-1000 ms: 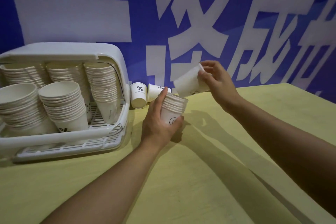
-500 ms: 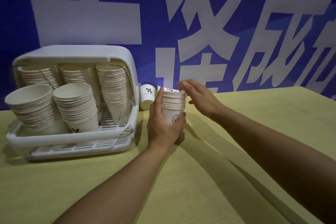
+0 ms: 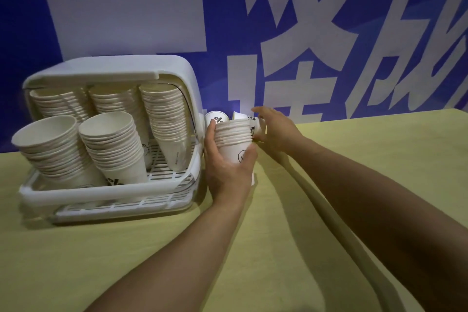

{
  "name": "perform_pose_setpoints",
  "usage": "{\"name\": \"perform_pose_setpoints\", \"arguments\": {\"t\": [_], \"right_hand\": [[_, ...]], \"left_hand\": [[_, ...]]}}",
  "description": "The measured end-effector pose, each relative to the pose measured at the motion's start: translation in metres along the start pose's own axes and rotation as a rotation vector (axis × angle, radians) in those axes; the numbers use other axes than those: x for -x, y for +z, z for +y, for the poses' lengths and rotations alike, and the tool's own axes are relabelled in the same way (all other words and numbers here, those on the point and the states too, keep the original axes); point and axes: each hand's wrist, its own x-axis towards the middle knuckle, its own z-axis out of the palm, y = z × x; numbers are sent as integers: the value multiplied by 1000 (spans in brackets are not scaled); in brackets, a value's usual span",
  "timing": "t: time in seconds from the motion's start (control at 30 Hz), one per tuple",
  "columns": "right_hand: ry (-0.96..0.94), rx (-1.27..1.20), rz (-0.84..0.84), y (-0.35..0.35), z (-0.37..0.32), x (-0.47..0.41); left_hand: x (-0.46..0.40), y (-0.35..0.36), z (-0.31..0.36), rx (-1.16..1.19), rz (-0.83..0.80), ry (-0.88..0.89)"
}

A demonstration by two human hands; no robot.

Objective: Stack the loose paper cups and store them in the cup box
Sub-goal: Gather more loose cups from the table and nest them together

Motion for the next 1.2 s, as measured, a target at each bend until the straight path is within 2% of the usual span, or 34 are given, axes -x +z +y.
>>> {"name": "perform_pose_setpoints", "arguments": {"t": [0.17,0.33,0.4,0.6,0.8,1.03,1.1,1.2], "right_hand": [[62,-115,9,-19,15,15],[210,-689,142,-71,14,57],[194,-843,133,-95,6,77],[-29,-629,-63,-123,-22,129],[-25,-650,-8,-123,-42,142],[-197,-551,-98,-76,-84,151],[-188,-596,-112,-63,-96,142],[-91,-613,-49,-40,-103,113]], "left_hand": [[2,-1,1,60,-40,20],[12,-6,11,85,-258,73],[20,-9,16,53,-362,107],[49,-19,39,-70,-563,194],[57,-55,49,-92,-504,197],[56,-131,32,-160,-324,207],[55,-149,27,-166,-282,217],[52,-164,22,-86,-205,198]]}}
